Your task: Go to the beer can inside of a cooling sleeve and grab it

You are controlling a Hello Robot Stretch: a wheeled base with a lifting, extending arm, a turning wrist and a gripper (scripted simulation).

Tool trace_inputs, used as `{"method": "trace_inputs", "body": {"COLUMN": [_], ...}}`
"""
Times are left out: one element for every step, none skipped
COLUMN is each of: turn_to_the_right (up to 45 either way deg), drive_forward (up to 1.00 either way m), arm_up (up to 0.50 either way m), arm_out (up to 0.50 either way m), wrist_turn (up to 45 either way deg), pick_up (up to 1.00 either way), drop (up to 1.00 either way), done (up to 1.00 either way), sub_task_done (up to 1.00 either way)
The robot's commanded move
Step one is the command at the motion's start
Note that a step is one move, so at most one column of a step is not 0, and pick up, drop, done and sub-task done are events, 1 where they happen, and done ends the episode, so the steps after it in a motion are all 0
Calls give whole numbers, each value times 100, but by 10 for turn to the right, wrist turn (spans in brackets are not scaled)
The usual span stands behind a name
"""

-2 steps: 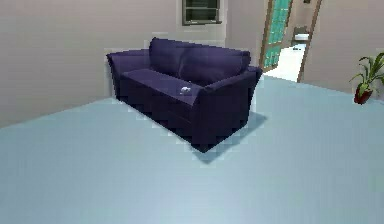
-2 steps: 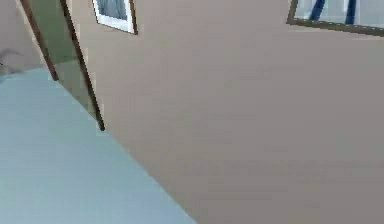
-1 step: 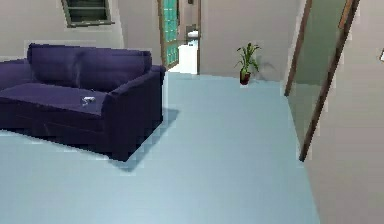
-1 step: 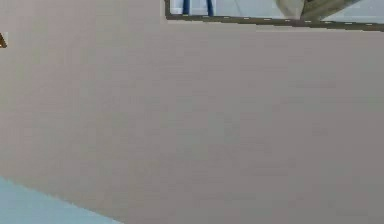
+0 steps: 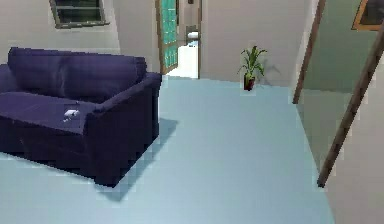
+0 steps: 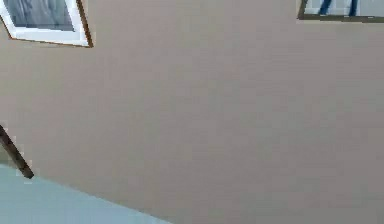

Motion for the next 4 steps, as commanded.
{"method": "trace_inputs", "body": {"turn_to_the_right": [180, 0, 30, 0], "drive_forward": [0, 100, 0, 100], "arm_up": [0, 0, 0, 0], "arm_out": [0, 0, 0, 0], "wrist_turn": [0, 0, 0, 0], "pick_up": [0, 0, 0, 0], "drop": [0, 0, 0, 0], "done": [0, 0, 0, 0], "sub_task_done": [0, 0, 0, 0]}}
